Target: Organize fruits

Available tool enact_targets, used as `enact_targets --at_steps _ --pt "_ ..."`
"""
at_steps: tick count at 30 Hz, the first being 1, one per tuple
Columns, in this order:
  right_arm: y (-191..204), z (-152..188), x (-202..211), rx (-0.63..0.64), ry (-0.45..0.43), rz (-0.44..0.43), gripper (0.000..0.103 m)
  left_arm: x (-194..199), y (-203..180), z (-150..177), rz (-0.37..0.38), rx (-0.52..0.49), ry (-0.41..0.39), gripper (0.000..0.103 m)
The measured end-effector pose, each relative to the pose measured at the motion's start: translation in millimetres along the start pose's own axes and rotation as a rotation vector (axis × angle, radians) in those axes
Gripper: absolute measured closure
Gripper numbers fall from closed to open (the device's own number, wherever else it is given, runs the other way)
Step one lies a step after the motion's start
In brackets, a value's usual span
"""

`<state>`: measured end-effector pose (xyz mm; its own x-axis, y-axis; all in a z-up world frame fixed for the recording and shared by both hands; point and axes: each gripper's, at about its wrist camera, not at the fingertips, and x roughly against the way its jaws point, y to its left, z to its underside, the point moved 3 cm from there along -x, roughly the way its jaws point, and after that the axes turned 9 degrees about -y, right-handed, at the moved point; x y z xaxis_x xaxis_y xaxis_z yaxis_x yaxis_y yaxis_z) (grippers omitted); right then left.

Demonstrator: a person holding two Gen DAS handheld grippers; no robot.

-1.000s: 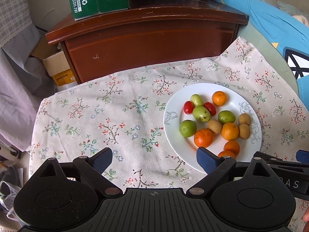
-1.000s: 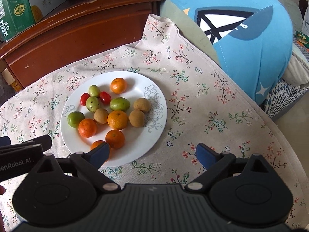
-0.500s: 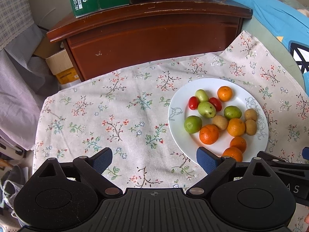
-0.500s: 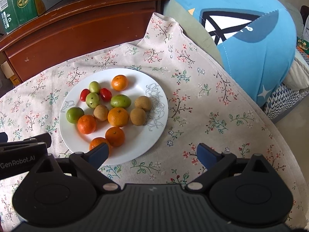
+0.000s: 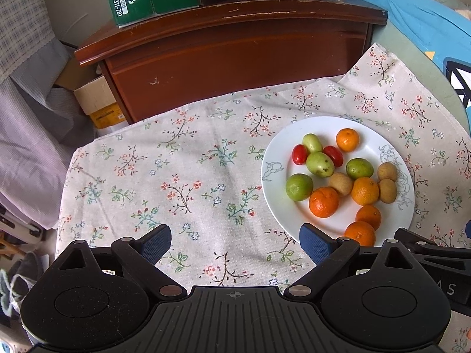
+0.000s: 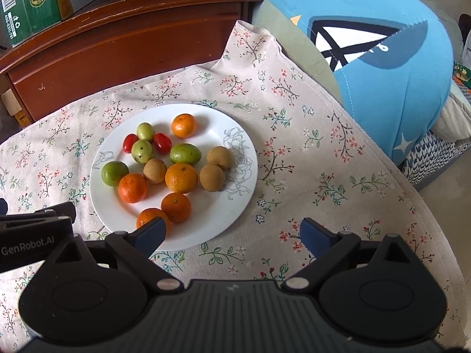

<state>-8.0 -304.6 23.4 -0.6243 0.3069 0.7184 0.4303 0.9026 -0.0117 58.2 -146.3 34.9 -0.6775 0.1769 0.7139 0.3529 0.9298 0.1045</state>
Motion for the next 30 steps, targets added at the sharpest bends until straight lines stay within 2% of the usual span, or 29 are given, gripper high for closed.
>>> enact_targets --at_steps 14,23,30 --pt "7.0 3.7 2.9 0.034 0.000 -0.007 0.006 6.0 4.1 4.4 -0.039 -0.032 -0.003 0.008" --pt "21.4 14.5 12.2 0.086 -0.012 -0.047 0.006 18.2 20.0 16.5 -0.055 -0.035 0.002 0.008" --pt "36.9 31.3 28.0 0.149 -0.051 -0.124 0.004 32.0 45.0 38.8 -0.040 0.047 0.023 0.008"
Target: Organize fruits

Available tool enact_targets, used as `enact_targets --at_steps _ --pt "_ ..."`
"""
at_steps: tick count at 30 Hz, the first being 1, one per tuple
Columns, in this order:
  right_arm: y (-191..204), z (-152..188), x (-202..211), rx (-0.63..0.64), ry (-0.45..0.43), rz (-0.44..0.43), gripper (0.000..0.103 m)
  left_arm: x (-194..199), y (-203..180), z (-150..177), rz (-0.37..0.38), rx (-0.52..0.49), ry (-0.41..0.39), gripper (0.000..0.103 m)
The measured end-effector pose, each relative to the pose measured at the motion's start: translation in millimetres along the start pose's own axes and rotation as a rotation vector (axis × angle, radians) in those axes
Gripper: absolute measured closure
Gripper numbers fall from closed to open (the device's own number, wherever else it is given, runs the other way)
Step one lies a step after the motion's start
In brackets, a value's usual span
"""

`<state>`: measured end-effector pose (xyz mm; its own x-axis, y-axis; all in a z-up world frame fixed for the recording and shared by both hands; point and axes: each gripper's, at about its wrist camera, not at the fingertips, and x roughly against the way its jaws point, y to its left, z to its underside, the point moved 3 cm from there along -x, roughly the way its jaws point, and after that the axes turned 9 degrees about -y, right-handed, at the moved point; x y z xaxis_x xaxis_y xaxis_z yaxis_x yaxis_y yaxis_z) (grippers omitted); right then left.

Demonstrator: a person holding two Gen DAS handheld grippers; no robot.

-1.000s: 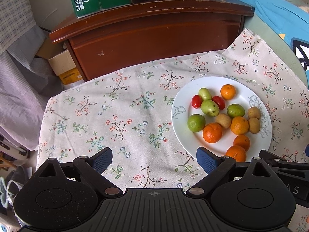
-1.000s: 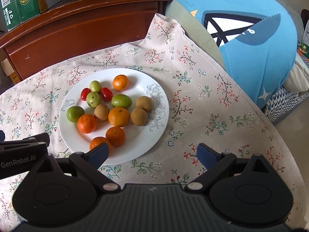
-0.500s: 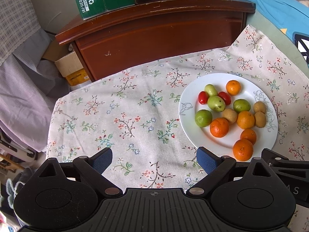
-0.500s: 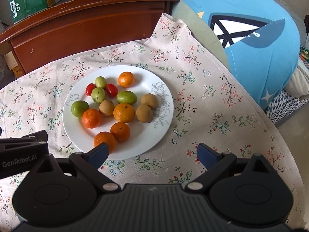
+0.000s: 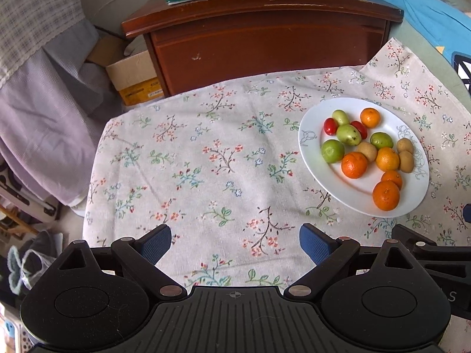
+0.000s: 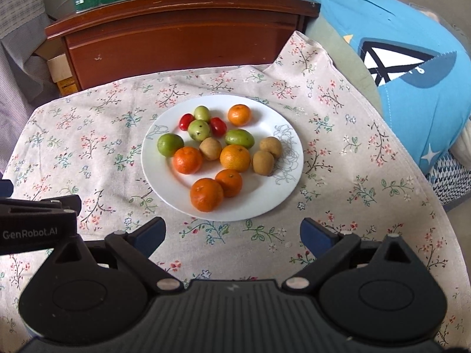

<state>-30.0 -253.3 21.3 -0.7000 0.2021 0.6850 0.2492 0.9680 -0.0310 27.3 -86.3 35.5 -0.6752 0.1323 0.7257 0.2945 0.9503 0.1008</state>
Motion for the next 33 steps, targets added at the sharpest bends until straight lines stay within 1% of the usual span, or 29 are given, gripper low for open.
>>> enact_targets --at_steps 3,10,13,18,20,24,26,33 --pt "8.4 13.7 5.2 0.018 -0.010 -0.040 0.003 6.0 11.9 9.8 -0.007 0.029 0.004 0.008" --pt "23.7 50.0 16.4 -0.044 -0.024 -0.172 0.003 19.4 36.8 30.1 -0.024 0.088 0.017 0.008" --pt "34.1 63.8 16.6 -0.027 -0.040 -0.224 0.003 25.0 46.3 37.3 -0.036 0.109 0.019 0.008" --pt "47.7 78.1 11.3 0.038 -0.077 -0.254 0.003 33.6 57.7 47.3 -0.048 0.126 0.021 0.008" --pt "53.4 81.2 8.2 0.085 -0.093 -0.244 0.003 36.3 60.6 49.6 -0.048 0.134 0.020 0.008" --pt "61.2 86.2 1.0 0.148 -0.120 -0.253 0.003 36.8 63.0 51.3 -0.048 0.142 0.023 0.008" --pt "63.4 87.3 -2.8 0.151 -0.132 -0.258 0.001 35.8 62.7 51.5 -0.047 0.144 0.025 0.008" --pt "68.6 84.4 -13.5 0.152 -0.202 -0.259 0.001 31.5 63.6 53.5 -0.047 0.146 0.036 0.008"
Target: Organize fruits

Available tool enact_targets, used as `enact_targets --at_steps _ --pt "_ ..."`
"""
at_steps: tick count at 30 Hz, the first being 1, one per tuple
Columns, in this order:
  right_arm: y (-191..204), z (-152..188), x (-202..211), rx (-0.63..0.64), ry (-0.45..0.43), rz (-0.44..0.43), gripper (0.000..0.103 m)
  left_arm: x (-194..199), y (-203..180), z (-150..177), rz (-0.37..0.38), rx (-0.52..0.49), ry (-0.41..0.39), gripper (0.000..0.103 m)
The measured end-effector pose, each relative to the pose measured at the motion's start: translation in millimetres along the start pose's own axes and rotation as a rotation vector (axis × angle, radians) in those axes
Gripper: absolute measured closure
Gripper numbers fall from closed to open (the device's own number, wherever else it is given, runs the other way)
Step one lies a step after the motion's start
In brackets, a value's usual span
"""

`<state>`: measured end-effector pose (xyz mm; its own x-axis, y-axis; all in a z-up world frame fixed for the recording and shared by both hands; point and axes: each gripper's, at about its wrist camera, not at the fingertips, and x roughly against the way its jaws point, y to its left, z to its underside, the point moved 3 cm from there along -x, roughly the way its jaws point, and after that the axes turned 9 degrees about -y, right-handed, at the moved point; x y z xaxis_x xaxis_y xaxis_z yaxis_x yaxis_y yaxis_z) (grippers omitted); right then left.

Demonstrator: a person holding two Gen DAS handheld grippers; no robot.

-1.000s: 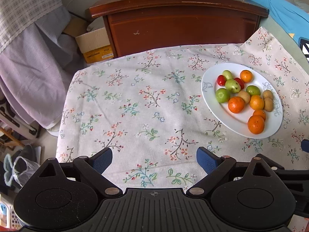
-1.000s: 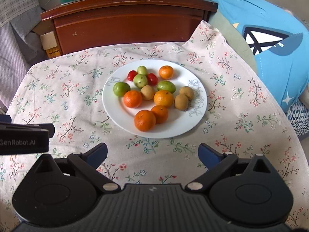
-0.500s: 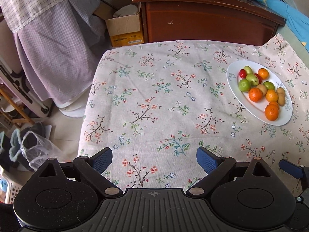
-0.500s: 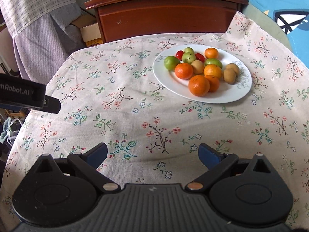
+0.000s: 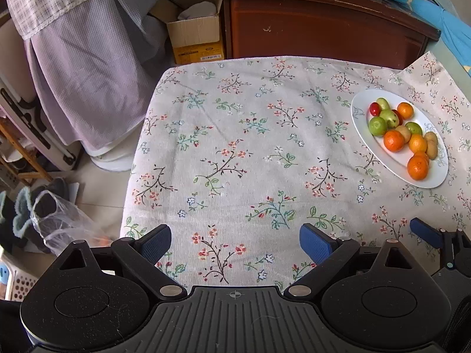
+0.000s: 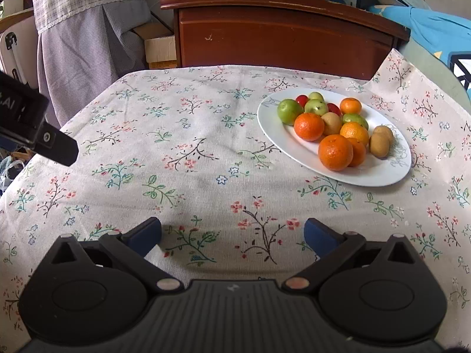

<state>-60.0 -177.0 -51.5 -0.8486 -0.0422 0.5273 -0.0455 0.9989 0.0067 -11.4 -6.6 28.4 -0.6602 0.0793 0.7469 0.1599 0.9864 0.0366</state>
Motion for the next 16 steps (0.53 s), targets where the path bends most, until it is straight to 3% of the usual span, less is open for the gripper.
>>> enact_targets --at_steps 16 --pt "0.2 -9.8 -20.3 0.002 -0.029 -0.001 0.000 -5.2 -1.7 3.0 -0.005 -0.010 0.007 0.008"
